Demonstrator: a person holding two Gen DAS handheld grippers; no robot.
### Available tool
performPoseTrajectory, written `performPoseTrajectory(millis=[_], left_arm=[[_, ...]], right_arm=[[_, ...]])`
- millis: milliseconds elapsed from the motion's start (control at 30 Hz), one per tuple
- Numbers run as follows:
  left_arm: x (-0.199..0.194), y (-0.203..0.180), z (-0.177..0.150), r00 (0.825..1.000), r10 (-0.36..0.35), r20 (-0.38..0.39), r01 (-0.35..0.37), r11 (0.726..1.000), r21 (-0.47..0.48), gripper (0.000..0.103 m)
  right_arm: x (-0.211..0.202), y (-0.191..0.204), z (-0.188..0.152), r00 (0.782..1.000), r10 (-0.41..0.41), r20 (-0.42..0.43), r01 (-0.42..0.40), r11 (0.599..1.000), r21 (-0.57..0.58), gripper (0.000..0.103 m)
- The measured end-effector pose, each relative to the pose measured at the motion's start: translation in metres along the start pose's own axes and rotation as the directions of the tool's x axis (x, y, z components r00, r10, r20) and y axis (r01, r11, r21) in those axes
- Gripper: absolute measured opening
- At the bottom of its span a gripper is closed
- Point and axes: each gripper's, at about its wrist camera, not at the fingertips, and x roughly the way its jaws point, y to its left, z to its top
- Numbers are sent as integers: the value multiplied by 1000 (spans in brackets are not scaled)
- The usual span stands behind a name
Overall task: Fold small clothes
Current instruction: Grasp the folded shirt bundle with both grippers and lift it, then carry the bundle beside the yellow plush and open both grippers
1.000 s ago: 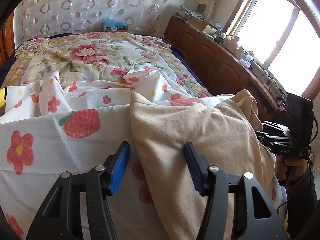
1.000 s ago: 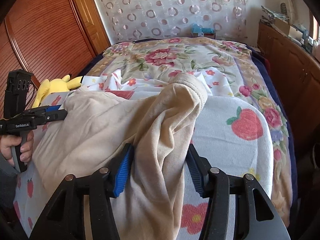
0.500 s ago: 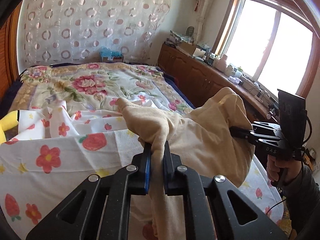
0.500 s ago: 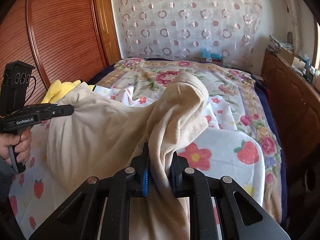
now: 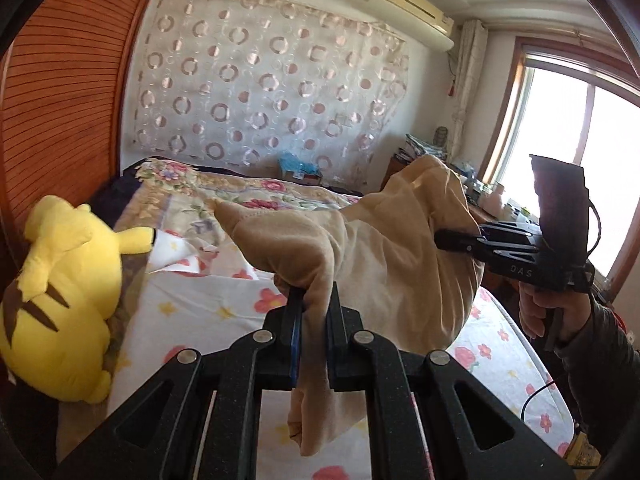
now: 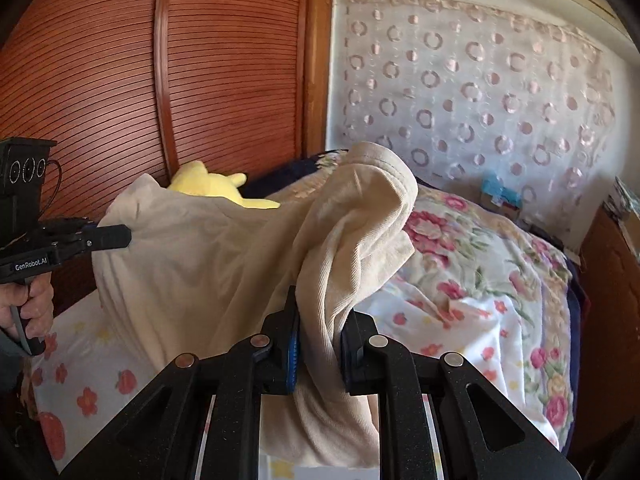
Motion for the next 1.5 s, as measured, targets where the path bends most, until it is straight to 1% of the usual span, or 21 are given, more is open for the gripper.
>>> performPoseTrajectory(millis=[67, 133, 200, 267, 367, 467, 533, 600, 633, 700, 767, 833, 900, 1000, 1033, 1100, 1133, 1167, 1267, 1400, 1500], left_arm=[[-13, 21, -9, 999, 46, 10, -46, 998, -35, 10], [-18, 47, -22, 994, 108, 6, -108, 992, -64, 10], [-12, 72, -36, 987, 161, -27, -163, 981, -105, 10], [-8, 93, -48, 980, 191, -53, -197, 970, -141, 10], [-2, 111, -58, 972, 223, -77, -233, 958, -168, 10], [2, 119, -66, 966, 241, -94, -254, 951, -177, 10], [5, 124, -70, 961, 254, -110, -271, 946, -180, 10], [3, 127, -75, 956, 263, -126, -283, 942, -182, 10], [6, 130, -77, 952, 271, -141, -295, 937, -186, 10], [9, 132, -79, 951, 268, -155, -295, 936, -190, 10], [8, 134, -80, 942, 291, -166, -318, 932, -171, 11], [4, 131, -81, 936, 309, -169, -335, 929, -157, 16], [2, 132, -79, 935, 315, -163, -338, 929, -149, 20], [-8, 129, -76, 932, 338, -134, -354, 927, -127, 33], [-12, 128, -75, 933, 340, -123, -354, 928, -121, 40], [-18, 124, -71, 933, 342, -109, -353, 930, -101, 50], [-22, 121, -69, 931, 352, -99, -360, 929, -87, 69], [-26, 117, -68, 929, 359, -86, -366, 928, -76, 84], [-30, 104, -64, 927, 366, -79, -369, 928, -39, 85], [-32, 76, -61, 938, 340, -68, -340, 940, 13, 85], [-31, 54, -61, 942, 331, -60, -328, 943, 54, 85]], right_arm=[[24, 11, 20, 999, 37, -6, -37, 997, -60, 16], [49, 22, 36, 997, 68, -21, -71, 990, -122, 16], [75, 35, 52, 995, 94, -44, -100, 979, -179, 16], [104, 45, 69, 992, 106, -69, -120, 963, -241, 16], [149, 64, 87, 987, 115, -110, -144, 942, -303, 16], [191, 79, 105, 981, 127, -146, -170, 926, -336, 16], [214, 84, 111, 978, 133, -161, -182, 919, -350, 16], [233, 83, 117, 978, 131, -165, -181, 923, -339, 17], [240, 89, 120, 976, 135, -169, -185, 927, -328, 18], [257, 94, 125, 976, 125, -181, -174, 941, -290, 25], [258, 87, 127, 980, 92, -175, -133, 962, -239, 33], [262, 84, 126, 983, 79, -166, -113, 972, -206, 41], [260, 84, 119, 985, 67, -162, -98, 977, -190, 42], [248, 84, 106, 985, 75, -152, -98, 984, -146, 42], [242, 84, 101, 986, 78, -149, -98, 986, -132, 42], [228, 85, 93, 988, 76, -138, -91, 990, -109, 42], [220, 84, 89, 989, 77, -127, -90, 991, -96, 42], [209, 82, 85, 990, 81, -116, -90, 993, -78, 42], [180, 76, 70, 992, 85, -91, -87, 996, -21, 42], [140, 75, 48, 995, 80, -55, -79, 997, 26, 42], [112, 76, 30, 998, 45, -34, -44, 998, 47, 45]])
